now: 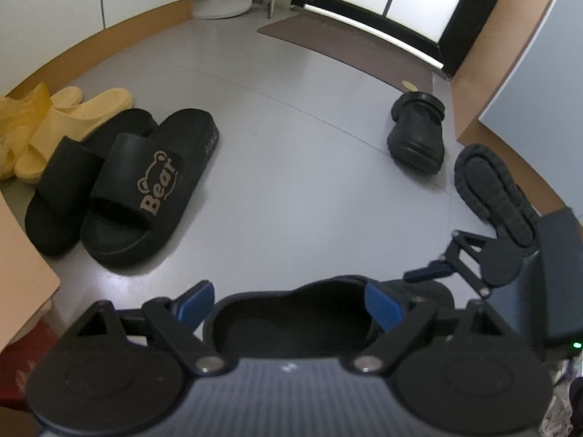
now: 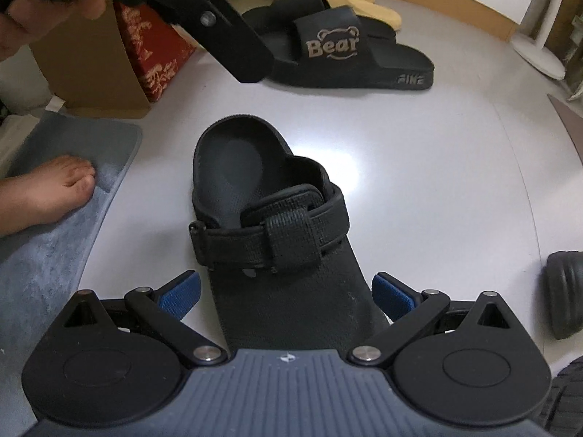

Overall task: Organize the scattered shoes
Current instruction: 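Close the right tool on the clog's strap while the left tool releases it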

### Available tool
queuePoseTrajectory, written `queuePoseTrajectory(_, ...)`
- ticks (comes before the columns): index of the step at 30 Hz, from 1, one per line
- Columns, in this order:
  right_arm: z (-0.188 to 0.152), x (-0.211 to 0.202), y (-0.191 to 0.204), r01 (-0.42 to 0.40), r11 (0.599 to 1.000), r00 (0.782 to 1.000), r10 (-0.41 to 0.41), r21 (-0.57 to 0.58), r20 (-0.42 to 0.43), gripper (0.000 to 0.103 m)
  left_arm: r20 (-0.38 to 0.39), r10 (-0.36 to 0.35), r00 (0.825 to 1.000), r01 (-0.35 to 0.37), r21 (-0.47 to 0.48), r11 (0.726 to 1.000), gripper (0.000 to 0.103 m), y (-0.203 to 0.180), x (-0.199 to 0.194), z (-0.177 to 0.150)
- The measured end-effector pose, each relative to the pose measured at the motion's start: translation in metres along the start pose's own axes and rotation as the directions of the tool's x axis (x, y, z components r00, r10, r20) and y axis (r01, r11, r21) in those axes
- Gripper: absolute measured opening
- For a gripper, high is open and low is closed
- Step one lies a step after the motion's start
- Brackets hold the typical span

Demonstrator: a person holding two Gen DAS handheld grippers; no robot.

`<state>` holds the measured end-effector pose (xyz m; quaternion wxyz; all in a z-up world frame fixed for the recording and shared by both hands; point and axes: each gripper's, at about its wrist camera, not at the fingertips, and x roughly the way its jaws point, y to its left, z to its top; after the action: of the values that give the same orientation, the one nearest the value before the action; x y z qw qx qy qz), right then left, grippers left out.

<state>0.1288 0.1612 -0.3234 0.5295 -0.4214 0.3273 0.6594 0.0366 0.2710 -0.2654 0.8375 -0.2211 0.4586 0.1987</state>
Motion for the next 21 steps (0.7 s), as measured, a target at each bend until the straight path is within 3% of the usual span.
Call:
queuePoseTrajectory(7,0.0,0.014,-0.003,0.052,0.987,0.999,-0.05,0.155,-0.015,0.102,0.004,-0.01,1.0,0.01,-0.026,1.0,0.091,0.005,-0.001,0.002)
queuePoseTrajectory(12,0.002,0.01,-0.004,0.084,0.931,0.996,-0.083,0.356,-0.018,0.099,0.002,-0.012,1.0,0.012,-0.042,0.999,0.091,0.006,0.001,0.001)
queuePoseTrajectory(17,-0.003,0.004,-0.004,0.086,0.854,0.996,-0.089,0.513,-0.019,0.092,0.001,-0.017,1.0,0.017,-0.077,0.997,0.091,0.012,0.001,0.003)
queuePoseTrajectory(19,-0.005,0.003,-0.001,0.091,0.809,0.995,-0.099,0.58,-0.017,0.091,0.01,-0.011,1.0,0.012,-0.103,0.995,0.091,0.019,0.0,0.005)
queuePoseTrajectory(21,-0.009,0.001,0.005,0.11,0.739,0.992,-0.125,0.664,-0.024,0.088,0.011,-0.005,1.0,0.007,-0.123,0.992,0.091,0.024,-0.001,0.007)
